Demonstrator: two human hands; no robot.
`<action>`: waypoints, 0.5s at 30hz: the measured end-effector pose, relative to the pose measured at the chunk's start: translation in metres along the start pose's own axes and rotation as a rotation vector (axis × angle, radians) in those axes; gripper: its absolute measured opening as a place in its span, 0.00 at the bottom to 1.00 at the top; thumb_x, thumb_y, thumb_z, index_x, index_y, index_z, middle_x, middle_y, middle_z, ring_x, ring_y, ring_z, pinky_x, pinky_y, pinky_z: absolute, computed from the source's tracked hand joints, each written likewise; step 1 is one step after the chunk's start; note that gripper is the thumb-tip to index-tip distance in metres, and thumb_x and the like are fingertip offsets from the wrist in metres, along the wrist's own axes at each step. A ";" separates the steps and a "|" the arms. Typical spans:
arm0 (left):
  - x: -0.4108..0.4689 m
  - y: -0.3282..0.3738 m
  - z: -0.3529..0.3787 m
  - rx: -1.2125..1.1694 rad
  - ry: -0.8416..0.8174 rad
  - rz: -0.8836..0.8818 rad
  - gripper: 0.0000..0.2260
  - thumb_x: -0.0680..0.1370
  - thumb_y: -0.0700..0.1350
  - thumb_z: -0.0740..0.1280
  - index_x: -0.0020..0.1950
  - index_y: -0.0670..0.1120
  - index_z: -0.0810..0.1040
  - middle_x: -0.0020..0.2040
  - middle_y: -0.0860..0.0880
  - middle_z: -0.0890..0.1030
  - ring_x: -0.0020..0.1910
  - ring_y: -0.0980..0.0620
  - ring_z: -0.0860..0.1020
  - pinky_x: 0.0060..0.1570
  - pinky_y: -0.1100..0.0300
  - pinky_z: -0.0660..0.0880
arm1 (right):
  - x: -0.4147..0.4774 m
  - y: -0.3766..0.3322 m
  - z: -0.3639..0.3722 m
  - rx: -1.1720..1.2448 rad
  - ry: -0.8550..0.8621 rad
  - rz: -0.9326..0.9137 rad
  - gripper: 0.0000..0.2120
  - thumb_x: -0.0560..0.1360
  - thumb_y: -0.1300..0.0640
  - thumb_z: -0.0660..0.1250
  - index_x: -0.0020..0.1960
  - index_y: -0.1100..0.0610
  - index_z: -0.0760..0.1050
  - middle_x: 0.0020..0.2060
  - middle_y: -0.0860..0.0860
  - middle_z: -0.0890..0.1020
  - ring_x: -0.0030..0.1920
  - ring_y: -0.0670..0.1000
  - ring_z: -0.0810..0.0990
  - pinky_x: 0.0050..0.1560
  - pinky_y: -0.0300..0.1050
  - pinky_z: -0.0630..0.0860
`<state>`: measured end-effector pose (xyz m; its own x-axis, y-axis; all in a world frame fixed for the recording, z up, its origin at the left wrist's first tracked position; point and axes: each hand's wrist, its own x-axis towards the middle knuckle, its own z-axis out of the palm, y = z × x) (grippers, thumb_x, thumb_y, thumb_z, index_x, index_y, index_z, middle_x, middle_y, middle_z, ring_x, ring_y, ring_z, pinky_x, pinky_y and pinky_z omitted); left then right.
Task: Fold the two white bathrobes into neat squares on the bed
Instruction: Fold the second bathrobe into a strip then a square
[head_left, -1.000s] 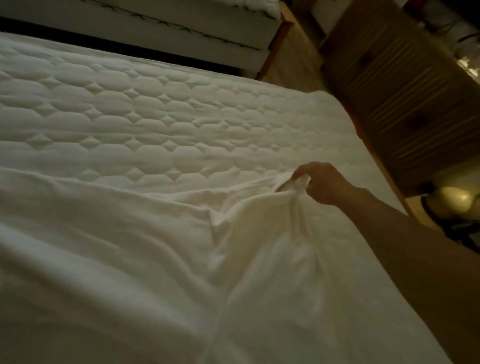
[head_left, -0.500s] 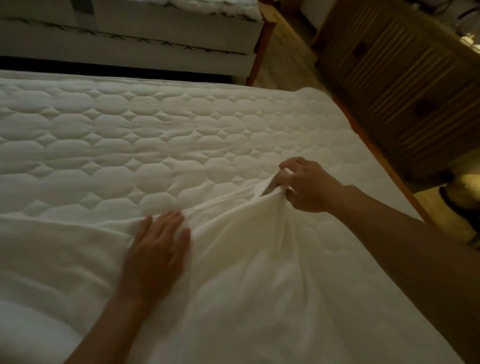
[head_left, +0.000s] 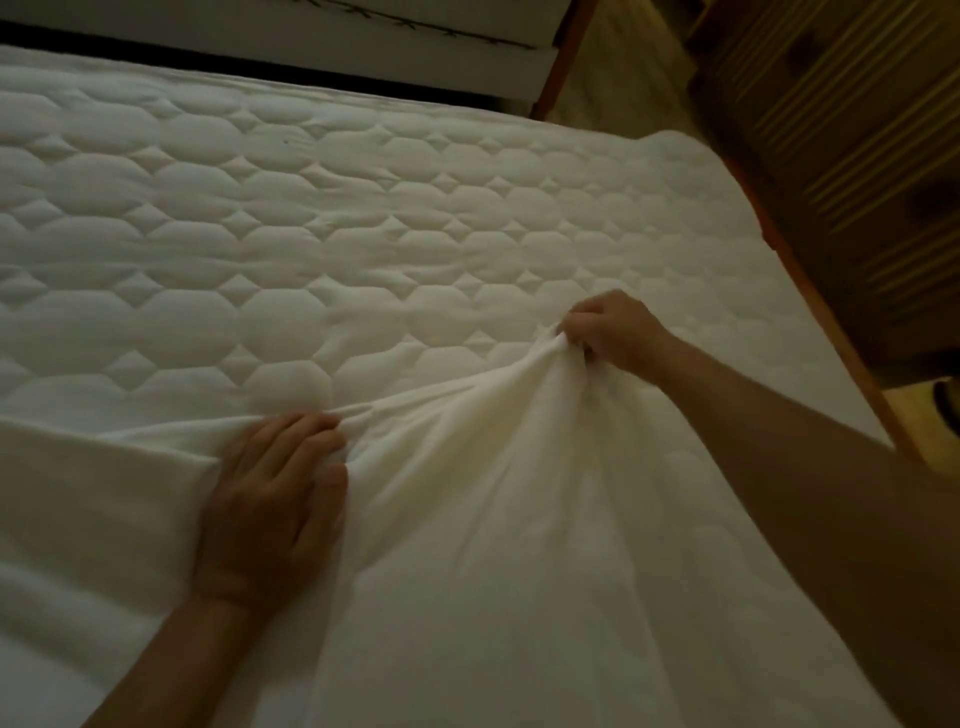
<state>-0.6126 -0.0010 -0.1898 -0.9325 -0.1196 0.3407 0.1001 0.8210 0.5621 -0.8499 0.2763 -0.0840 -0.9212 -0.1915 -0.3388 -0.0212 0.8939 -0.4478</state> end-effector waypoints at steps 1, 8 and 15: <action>0.000 -0.001 0.000 0.009 0.000 -0.003 0.22 0.83 0.52 0.55 0.57 0.40 0.84 0.62 0.42 0.83 0.63 0.38 0.79 0.68 0.41 0.70 | -0.002 0.009 0.005 0.166 0.047 0.026 0.16 0.68 0.49 0.67 0.33 0.62 0.76 0.29 0.52 0.76 0.32 0.50 0.73 0.38 0.46 0.70; 0.001 0.001 -0.002 0.003 -0.006 0.028 0.23 0.83 0.55 0.54 0.58 0.42 0.83 0.62 0.43 0.82 0.64 0.39 0.78 0.67 0.40 0.71 | 0.027 -0.005 0.005 -0.502 0.173 -0.041 0.34 0.76 0.26 0.52 0.34 0.55 0.75 0.36 0.54 0.80 0.41 0.54 0.79 0.44 0.47 0.71; 0.003 -0.001 -0.003 -0.014 0.011 0.053 0.17 0.82 0.50 0.58 0.54 0.43 0.83 0.61 0.44 0.82 0.62 0.40 0.78 0.66 0.43 0.71 | 0.036 -0.010 0.040 -0.311 0.339 0.171 0.37 0.76 0.27 0.53 0.62 0.59 0.75 0.57 0.61 0.81 0.59 0.62 0.79 0.53 0.51 0.72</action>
<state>-0.6143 -0.0036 -0.1875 -0.9219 -0.0822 0.3785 0.1544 0.8182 0.5538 -0.8670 0.2447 -0.1246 -0.9951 0.0654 -0.0743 0.0742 0.9896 -0.1232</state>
